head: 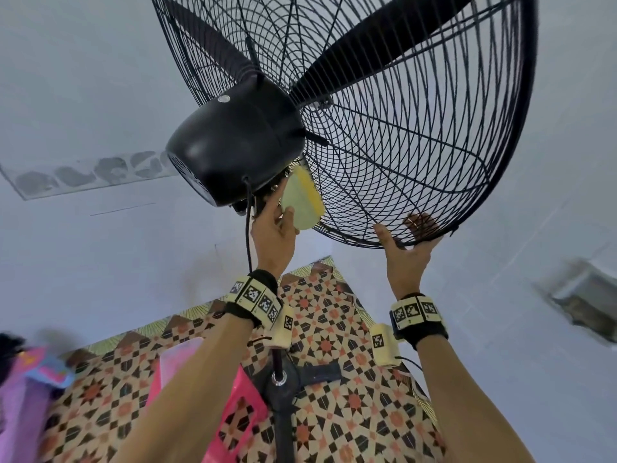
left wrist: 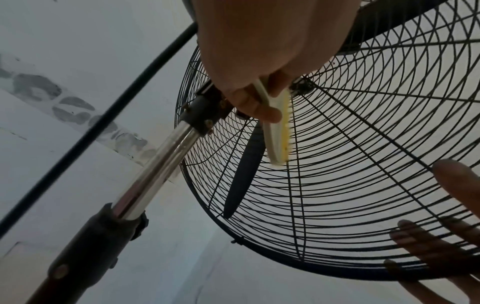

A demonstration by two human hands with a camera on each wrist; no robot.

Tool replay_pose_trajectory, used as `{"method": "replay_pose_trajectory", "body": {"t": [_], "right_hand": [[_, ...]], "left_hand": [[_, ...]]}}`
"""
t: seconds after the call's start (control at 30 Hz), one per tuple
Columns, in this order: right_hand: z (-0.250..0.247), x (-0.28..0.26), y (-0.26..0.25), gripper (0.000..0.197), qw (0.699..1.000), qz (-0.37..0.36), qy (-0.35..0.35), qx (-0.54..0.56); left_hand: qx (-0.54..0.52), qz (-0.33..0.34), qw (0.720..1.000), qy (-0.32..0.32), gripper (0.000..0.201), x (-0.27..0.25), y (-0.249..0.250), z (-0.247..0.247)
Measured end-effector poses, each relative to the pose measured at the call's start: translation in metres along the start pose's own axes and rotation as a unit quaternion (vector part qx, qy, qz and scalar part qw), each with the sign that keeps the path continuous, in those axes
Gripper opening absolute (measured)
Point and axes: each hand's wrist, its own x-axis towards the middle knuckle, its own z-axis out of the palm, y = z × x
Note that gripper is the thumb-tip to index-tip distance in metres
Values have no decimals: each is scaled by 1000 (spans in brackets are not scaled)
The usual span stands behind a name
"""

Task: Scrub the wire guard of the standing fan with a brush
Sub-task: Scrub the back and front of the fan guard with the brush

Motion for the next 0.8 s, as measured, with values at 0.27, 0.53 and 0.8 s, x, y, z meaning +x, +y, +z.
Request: {"method": "replay_pose_trajectory", "body": {"t": [0.27,0.53,0.8], "right_hand": [[2,-1,-1,119,1000,11,-6,16],[-1,2,4,122,999,35,2,2],[-1,3,1,120,1000,28,-9,-5]], "left_hand": [[27,-26,999,-30,55,14,8,-20],[43,-46,985,-160,55,12,6,-13],[10,16,999,30,53,-3,-4,2]]}}
